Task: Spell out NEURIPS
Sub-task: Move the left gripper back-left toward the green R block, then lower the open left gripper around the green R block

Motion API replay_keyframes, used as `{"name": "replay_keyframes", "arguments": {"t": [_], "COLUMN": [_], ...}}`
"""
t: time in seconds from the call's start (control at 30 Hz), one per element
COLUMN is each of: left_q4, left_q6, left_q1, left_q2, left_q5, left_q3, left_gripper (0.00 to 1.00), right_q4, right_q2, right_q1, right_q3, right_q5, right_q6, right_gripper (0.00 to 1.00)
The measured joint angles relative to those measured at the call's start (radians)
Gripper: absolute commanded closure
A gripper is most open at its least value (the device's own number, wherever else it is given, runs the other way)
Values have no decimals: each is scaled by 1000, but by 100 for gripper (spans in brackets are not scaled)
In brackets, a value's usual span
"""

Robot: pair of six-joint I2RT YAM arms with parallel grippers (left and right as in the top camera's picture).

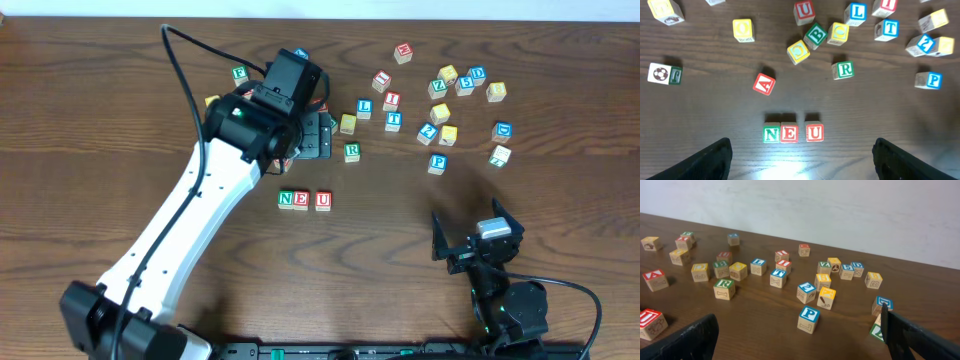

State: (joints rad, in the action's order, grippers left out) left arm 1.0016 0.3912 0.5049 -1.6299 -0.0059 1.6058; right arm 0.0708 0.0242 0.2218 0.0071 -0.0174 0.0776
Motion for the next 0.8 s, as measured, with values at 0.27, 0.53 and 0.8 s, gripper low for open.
{"name": "replay_keyframes", "arguments": {"t": [0.27, 0.53, 0.8], "left_q4": [9, 8, 10], "left_q6": [0, 0, 0], "left_q1": [0, 0, 19], "left_q2": [-109, -246, -368], "left_q5": [16, 62, 70], "left_q3": [53, 170, 216], "left_gripper": [12, 12, 12], "right_q4": [0, 0, 0], "right_q2": [0, 0, 0], "right_q1": [0, 0, 0], "right_q3": [0, 0, 0], "right_q5": [0, 0, 0], "right_q6": [0, 0, 0], "right_gripper": [1, 1, 1]}}
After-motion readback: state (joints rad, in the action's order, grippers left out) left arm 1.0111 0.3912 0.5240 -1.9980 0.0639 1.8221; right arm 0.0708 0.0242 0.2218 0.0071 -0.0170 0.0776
